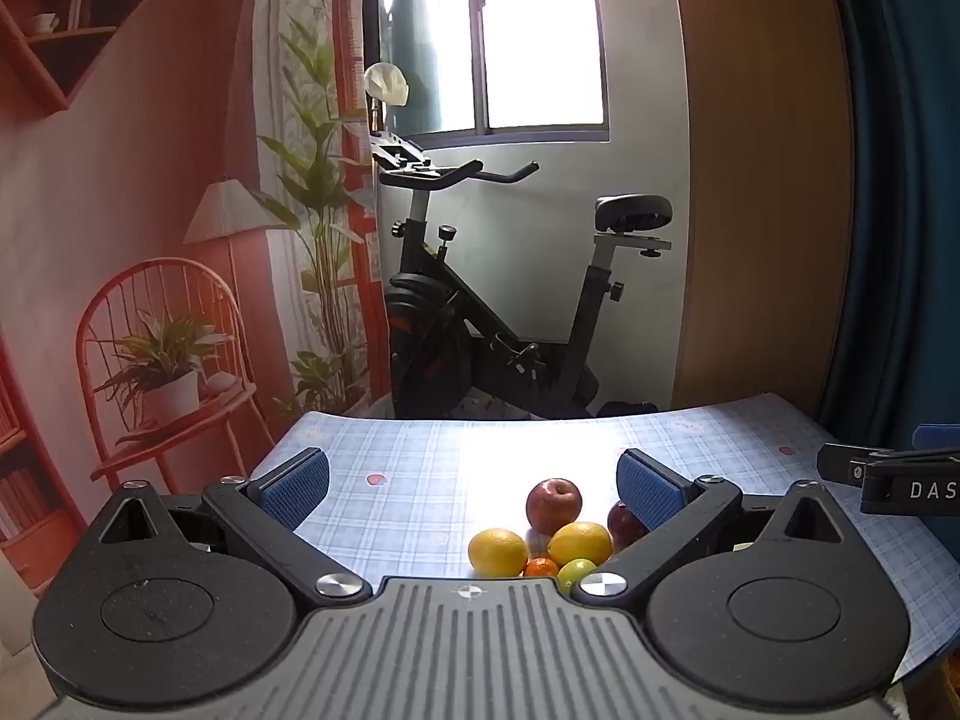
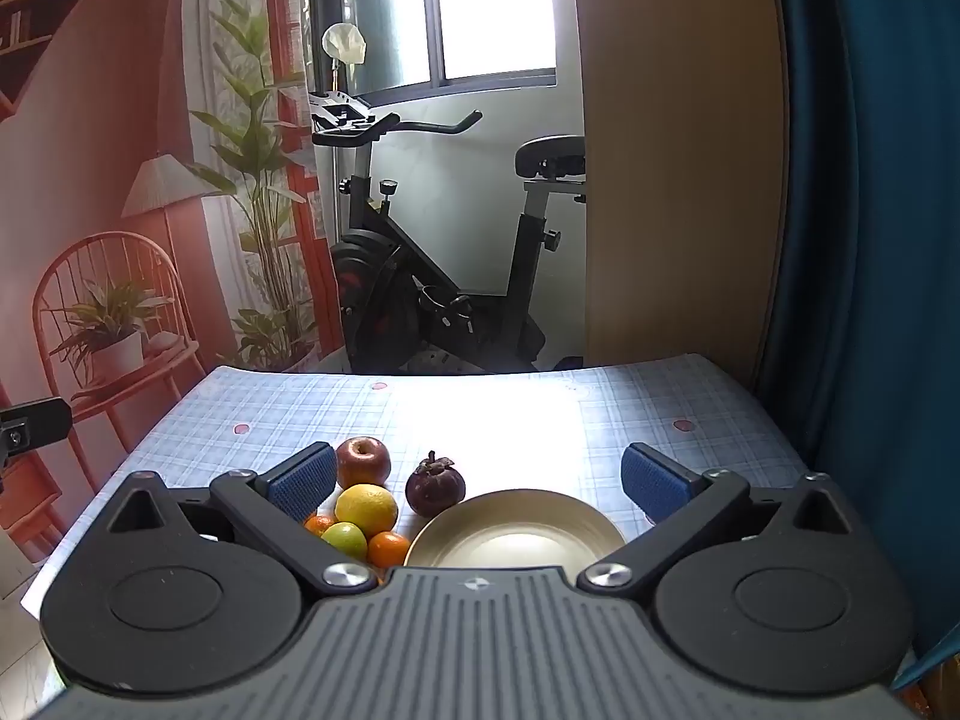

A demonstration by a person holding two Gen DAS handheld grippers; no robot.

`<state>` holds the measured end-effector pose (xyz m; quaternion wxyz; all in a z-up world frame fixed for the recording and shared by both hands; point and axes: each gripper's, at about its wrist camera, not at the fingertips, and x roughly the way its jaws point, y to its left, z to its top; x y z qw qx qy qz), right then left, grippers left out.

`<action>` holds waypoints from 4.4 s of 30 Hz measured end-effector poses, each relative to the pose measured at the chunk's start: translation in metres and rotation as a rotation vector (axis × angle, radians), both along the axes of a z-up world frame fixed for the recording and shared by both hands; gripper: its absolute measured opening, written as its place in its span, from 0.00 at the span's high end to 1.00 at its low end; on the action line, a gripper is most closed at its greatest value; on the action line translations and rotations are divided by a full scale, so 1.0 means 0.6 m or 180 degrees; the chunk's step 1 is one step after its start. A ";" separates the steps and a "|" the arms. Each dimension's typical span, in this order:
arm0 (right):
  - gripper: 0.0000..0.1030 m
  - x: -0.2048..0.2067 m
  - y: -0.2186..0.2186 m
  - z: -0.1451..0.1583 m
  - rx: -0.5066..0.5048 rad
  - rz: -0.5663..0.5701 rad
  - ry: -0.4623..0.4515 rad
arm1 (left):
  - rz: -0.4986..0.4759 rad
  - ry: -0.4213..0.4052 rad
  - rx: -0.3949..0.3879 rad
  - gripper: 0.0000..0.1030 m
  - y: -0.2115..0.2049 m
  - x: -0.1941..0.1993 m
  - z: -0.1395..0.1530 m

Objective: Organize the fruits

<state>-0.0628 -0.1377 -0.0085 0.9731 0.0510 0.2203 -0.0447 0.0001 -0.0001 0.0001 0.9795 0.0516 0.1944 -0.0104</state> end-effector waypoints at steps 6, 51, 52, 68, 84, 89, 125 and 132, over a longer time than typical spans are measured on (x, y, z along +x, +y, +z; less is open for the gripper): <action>0.00 -0.002 -0.001 0.001 -0.0001 -0.0002 -0.0009 | -0.0005 0.0014 0.0013 0.00 -0.001 0.005 -0.005; 0.00 -0.013 0.004 0.010 -0.0018 0.0013 -0.0113 | -0.0010 0.0023 -0.0096 0.00 -0.003 -0.004 0.005; 0.00 -0.013 0.003 0.010 -0.0009 0.0054 -0.0132 | 0.0005 0.0023 -0.0092 0.00 -0.002 -0.003 0.005; 0.00 0.105 -0.013 -0.091 0.0396 0.0451 -0.0511 | 0.0184 0.0156 -0.0582 0.05 0.077 0.103 -0.074; 0.08 0.190 0.054 -0.235 0.0148 0.0860 0.0245 | 0.0040 0.0643 -0.0529 0.25 0.117 0.195 -0.192; 0.08 0.197 0.073 -0.246 0.0026 0.1043 0.0303 | 0.0025 0.0843 -0.0524 0.39 0.129 0.201 -0.219; 0.43 0.231 0.111 -0.273 0.0023 0.1574 0.0745 | -0.0370 0.1848 -0.0885 0.74 0.149 0.244 -0.317; 0.57 0.247 0.174 -0.277 -0.0403 0.2038 0.0947 | -0.0297 0.1654 -0.1062 0.74 0.191 0.232 -0.286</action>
